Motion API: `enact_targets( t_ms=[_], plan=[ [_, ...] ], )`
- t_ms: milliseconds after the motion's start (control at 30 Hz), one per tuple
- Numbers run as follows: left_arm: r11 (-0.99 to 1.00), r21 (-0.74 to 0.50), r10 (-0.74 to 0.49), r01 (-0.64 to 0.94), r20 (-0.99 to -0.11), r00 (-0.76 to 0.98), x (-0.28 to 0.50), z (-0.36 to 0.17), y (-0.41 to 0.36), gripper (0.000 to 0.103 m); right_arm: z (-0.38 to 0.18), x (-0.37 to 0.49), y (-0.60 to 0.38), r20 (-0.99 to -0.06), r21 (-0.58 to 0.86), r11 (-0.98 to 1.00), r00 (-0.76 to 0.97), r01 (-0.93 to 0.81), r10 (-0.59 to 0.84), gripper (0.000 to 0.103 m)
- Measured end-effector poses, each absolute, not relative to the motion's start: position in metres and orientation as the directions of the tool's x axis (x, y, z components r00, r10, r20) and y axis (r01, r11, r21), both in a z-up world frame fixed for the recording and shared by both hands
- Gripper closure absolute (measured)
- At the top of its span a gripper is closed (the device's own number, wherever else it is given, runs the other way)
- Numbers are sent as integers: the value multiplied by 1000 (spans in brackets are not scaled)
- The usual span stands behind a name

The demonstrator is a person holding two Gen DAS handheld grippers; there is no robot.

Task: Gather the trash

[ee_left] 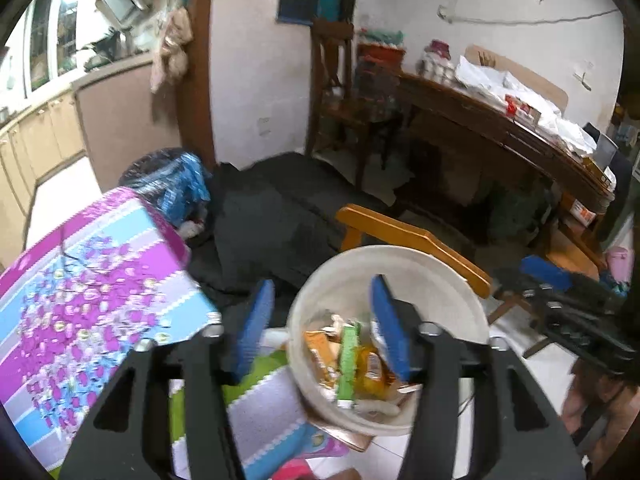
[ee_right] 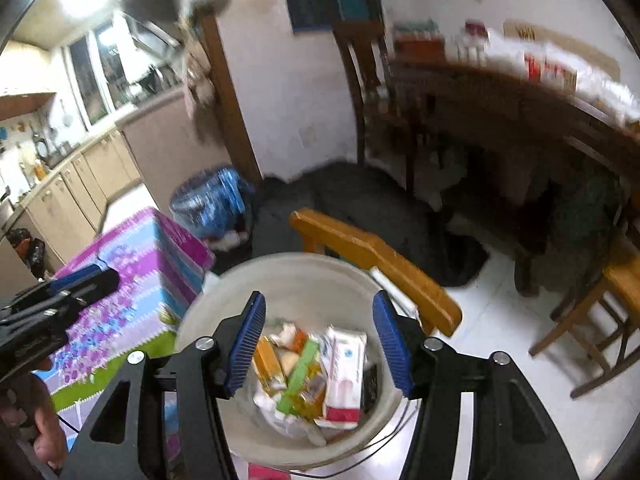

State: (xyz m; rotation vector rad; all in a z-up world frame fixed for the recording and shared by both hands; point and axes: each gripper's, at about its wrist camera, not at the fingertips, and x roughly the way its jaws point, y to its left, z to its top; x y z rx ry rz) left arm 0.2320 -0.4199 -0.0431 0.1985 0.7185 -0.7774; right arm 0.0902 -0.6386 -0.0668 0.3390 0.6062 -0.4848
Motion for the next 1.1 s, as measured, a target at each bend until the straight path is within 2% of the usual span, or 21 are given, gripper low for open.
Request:
enact_targets(
  t_ms=[33,100,167,200,367,633,733,900,1100],
  plan=[
    [724,-71,-563,686,-637,528,229,-40,-409,38,-59,84,-626,-573,151,846,743,511,-347,29],
    [757,-28,-541,653,-588,602,222,-35,-386,18,-46,72,-595,-489,123,870,792,477,-365,20],
    [793,-2,-514,609,-540,666,217,-30,-364,6,-39,64,-569,-429,111,889,828,445,-361,10],
    [815,2,-495,579,-517,698,214,-28,-349,6,-38,60,-555,-404,111,894,842,434,-359,5],
    [873,17,-427,487,-456,781,208,-23,-296,6,-41,56,-501,-346,142,923,891,359,-293,5],
    [906,18,-372,424,-447,814,199,-22,-243,5,-44,53,-437,-333,142,935,905,324,-263,5],
    [901,12,-384,434,-447,808,191,-22,-234,5,-40,40,-417,-324,114,931,899,348,-296,5],
    [857,-27,-473,514,-436,766,160,-19,-219,5,-32,-10,-379,-282,44,891,861,451,-423,5],
    [814,11,-531,580,-390,752,104,-10,-212,5,-42,-79,-337,-266,10,812,784,583,-560,5]
  ],
)
